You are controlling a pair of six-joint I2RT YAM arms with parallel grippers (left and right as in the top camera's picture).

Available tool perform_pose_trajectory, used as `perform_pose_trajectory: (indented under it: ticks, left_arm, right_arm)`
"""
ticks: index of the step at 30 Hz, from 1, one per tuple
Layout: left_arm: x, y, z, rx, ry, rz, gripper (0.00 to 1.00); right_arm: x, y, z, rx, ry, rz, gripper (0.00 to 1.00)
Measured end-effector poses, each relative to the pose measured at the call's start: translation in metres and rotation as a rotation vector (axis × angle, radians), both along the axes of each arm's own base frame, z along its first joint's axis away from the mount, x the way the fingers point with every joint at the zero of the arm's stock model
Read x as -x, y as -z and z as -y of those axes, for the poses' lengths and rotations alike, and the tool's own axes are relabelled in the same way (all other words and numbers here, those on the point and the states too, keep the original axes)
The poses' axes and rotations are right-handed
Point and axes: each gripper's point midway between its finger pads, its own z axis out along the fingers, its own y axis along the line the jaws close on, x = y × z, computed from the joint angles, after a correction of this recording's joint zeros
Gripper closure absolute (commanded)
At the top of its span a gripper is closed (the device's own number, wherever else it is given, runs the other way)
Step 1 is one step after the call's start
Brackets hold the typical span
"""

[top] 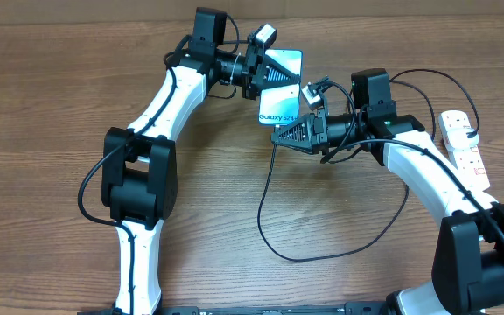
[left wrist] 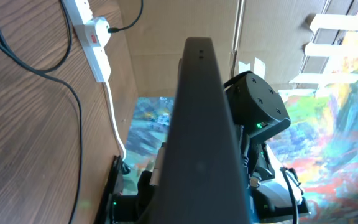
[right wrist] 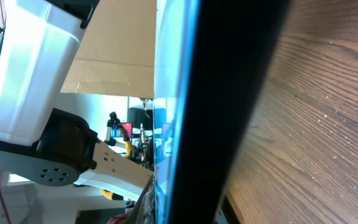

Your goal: Plug charger to phone and switch on socket

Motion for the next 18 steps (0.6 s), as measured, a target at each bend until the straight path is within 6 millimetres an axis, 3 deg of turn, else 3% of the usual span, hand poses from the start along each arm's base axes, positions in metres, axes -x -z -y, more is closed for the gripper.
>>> perform_pose_trajectory:
  ticks: [18]
  left_arm:
    - [-0.002,0.0034,-0.0062,-0.017,-0.018,-0.043,0.96]
  right_arm:
    - [-0.0049,-0.0066,-0.0036,-0.021,0.018,-0.054,0.96]
